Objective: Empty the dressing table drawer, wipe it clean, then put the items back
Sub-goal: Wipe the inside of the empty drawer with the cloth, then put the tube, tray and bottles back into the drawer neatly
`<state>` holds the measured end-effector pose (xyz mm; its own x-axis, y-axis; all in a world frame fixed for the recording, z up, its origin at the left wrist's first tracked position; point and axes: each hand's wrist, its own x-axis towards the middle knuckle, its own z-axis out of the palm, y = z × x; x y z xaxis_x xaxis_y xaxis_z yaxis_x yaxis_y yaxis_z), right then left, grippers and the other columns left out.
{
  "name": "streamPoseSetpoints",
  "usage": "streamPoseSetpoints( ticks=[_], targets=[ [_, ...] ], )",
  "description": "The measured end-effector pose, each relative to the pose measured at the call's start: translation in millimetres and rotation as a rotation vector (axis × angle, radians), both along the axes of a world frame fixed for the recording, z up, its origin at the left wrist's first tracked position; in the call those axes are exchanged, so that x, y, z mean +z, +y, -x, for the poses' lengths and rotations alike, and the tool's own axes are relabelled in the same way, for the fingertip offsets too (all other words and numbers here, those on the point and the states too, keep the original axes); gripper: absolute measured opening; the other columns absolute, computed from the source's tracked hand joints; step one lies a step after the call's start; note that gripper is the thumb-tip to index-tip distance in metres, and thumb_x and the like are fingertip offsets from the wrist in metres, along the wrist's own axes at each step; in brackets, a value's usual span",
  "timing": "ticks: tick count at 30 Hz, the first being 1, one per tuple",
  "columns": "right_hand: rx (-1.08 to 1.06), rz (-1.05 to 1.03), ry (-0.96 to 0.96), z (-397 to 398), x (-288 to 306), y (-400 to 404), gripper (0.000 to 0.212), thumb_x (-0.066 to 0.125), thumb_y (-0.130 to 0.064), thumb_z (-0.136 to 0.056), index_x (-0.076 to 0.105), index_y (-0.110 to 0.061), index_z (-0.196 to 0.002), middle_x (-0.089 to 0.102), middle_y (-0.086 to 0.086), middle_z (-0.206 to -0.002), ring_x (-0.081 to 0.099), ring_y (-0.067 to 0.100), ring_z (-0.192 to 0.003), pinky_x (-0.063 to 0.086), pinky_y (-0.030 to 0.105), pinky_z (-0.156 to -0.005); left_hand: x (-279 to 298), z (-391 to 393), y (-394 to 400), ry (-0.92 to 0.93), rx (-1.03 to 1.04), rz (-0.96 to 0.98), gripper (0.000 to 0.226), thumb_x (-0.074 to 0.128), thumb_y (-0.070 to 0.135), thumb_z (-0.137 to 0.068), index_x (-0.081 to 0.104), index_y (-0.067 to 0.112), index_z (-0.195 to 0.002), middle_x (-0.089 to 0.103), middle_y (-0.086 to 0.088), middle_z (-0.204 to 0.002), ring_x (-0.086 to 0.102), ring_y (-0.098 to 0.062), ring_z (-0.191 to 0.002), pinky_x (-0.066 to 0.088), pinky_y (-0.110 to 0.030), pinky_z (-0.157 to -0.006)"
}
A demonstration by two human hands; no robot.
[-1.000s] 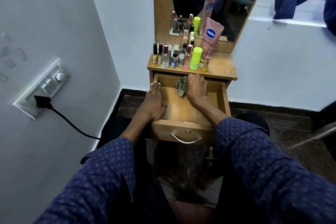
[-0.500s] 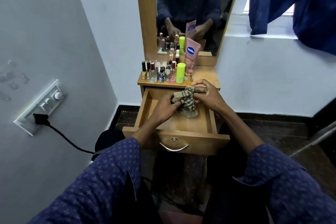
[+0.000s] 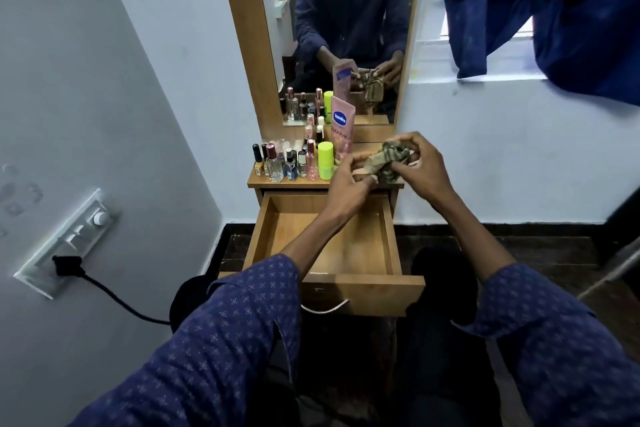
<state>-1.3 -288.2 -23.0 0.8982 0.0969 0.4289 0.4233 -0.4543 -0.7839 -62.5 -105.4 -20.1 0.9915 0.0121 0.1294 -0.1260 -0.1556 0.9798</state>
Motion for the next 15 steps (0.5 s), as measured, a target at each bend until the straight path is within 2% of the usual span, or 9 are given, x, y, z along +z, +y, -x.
streamPoseSetpoints(
  ticks=[3,6,8,11,13,15],
  targets=[
    [-0.091,-0.147,-0.014,-28.4,7.3,7.7,0.045,0.079,-0.01,-0.082,0.057,-0.014,-0.121,0.068,-0.004,-0.117,0.066,0.003,-0.107,0.054,0.017,-0.086,2.5,-13.1,-1.5,-0.101,0.056,-0.126,0.047,0.066,0.003,-0.096,0.055,0.023,-0.137,0.057,-0.002,-0.143,0.068,-0.012,-0.112,0.063,-0.044,-0.093],
    [-0.174,-0.153,-0.014,-56.3,5.0,20.6,0.043,0.078,-0.011,-0.087,0.056,-0.012,-0.123,0.068,0.0,-0.116,0.065,0.01,-0.103,0.05,0.009,-0.079,-0.5,-19.4,-1.0,-0.147,0.065,-0.265,0.048,0.066,0.005,-0.096,0.052,0.023,-0.138,0.056,0.0,-0.14,0.068,-0.016,-0.111,0.063,-0.044,-0.09],
    [-0.134,-0.004,0.071,-73.5,-6.8,26.9,0.044,0.075,-0.005,-0.087,0.054,-0.012,-0.125,0.066,0.002,-0.118,0.064,0.016,-0.106,0.049,0.013,-0.079,-2.9,-20.0,1.1,-0.167,0.041,-0.311,0.044,0.064,0.004,-0.096,0.053,0.02,-0.136,0.058,0.0,-0.134,0.067,-0.016,-0.11,0.063,-0.043,-0.089],
    [0.011,0.334,0.145,-85.5,-26.7,32.0,0.055,0.07,0.001,-0.081,0.054,-0.015,-0.13,0.061,0.01,-0.132,0.06,0.03,-0.123,0.05,0.036,-0.101,-7.1,-20.9,6.9,-0.176,0.016,-0.382,0.04,0.061,0.003,-0.098,0.058,0.014,-0.136,0.061,0.001,-0.127,0.063,-0.009,-0.108,0.059,-0.036,-0.093],
    [0.029,0.371,0.121,-82.9,-28.5,34.2,0.061,0.068,0.001,-0.08,0.051,-0.019,-0.135,0.055,0.012,-0.138,0.056,0.031,-0.127,0.048,0.041,-0.107,-10.0,-23.9,11.8,-0.176,0.011,-0.398,0.038,0.061,0.003,-0.098,0.06,0.014,-0.134,0.062,0.003,-0.124,0.061,-0.004,-0.106,0.058,-0.03,-0.092],
    [0.017,0.361,0.086,-75.2,-21.7,36.8,0.062,0.066,0.001,-0.083,0.049,-0.022,-0.139,0.055,0.012,-0.139,0.056,0.029,-0.126,0.048,0.038,-0.104,-12.7,-27.5,16.1,-0.183,0.018,-0.405,0.037,0.061,0.002,-0.098,0.061,0.014,-0.132,0.063,0.005,-0.12,0.06,-0.002,-0.104,0.056,-0.025,-0.088]
  ],
)
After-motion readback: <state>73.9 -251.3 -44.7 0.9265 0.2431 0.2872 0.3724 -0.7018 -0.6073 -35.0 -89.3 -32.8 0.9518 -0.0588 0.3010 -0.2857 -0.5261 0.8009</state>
